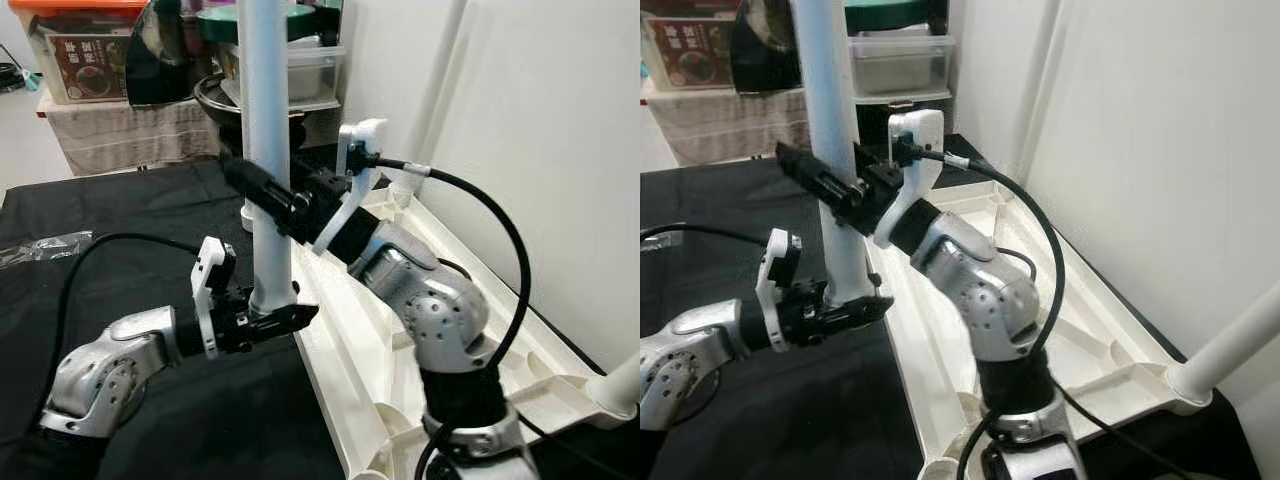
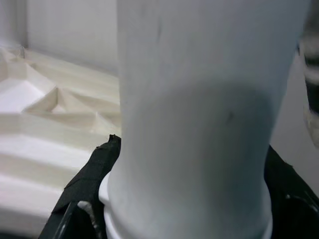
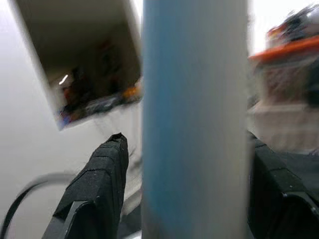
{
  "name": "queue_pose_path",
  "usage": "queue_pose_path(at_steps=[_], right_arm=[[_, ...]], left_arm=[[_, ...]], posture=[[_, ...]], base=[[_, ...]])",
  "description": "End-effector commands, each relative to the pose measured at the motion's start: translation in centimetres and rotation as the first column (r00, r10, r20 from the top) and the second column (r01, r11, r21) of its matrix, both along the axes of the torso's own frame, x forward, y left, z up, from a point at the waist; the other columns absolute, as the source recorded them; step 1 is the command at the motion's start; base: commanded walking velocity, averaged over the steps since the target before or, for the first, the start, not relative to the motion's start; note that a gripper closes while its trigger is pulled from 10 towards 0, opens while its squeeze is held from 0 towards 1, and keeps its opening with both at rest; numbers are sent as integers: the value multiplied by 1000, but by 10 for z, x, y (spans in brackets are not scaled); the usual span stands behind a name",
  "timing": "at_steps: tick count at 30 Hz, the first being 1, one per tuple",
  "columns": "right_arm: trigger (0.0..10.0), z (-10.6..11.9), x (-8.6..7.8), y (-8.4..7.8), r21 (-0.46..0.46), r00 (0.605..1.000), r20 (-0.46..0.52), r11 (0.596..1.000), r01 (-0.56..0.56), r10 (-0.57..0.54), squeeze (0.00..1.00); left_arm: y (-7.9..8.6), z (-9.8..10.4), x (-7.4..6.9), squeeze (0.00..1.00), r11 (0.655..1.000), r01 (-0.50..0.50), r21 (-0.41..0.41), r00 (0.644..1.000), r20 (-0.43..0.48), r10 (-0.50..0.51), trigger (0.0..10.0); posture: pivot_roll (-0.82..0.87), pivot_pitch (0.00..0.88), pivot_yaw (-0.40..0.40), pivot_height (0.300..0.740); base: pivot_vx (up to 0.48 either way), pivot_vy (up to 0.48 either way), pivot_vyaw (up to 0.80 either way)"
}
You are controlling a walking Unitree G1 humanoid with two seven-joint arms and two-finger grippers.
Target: Building children table
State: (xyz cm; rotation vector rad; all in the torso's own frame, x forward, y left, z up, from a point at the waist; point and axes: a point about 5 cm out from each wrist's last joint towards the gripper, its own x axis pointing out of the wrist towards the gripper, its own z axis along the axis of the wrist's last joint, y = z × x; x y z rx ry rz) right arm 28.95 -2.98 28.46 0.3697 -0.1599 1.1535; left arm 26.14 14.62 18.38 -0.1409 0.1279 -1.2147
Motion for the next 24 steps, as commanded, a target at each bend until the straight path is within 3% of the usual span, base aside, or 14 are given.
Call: queue_pose_path(at_steps=[1, 2, 4, 8, 9, 10, 11, 24], right_arm=[[10000, -3, -5, 2, -47, 997, -10, 996, -81, 81, 0], [10000, -3, -5, 2, -47, 997, -10, 996, -81, 81, 0], [10000, -11, -4, -6, -105, 987, -93, 984, -144, 135, 0], [10000, -12, -3, -8, -104, 982, -124, 982, -157, 144, 0], [4980, -12, -3, -9, -99, 979, -142, 982, -164, 149, 0], [4980, -12, -3, -9, -99, 979, -142, 982, -164, 149, 0], [0, -12, -3, -9, -82, 978, -149, 984, -161, 147, 0], [0, -9, -3, -11, 4, 952, -257, 985, -171, 167, 0]], left_arm=[[0, 1, -7, 0, 997, 56, 57, 998, 30, -58, 10000], [0, 1, -7, 0, 997, 56, 57, 998, 30, -58, 10000], [8, -2, -13, 0, 985, 98, 142, 994, 28, -103, 10000], [10, -3, -15, 0, 981, 105, 166, 993, 27, -111, 10000], [11, -4, -14, 0, 979, 104, 172, 993, 27, -111, 10000], [11, -4, -14, 0, 979, 104, 172, 993, 27, -111, 10000], [10, -5, -14, 0, 979, 104, 174, 994, 27, -110, 10000], [10, -10, -13, 0, 972, 124, 199, 989, 49, -136, 10000]], posture=[[34, 0, -60, 740], [34, 0, -60, 740], [39, 0, -62, 740], [42, 0, -69, 740], [39, 0, -68, 740], [39, 0, -68, 740], [39, 0, -68, 740], [7, 0, -50, 740]], base=[[0, 0, 0], [0, 0, 0], [0, 0, 0], [0, 0, 0], [0, 0, 0], [0, 0, 0], [0, 0, 0], [0, 0, 0]])
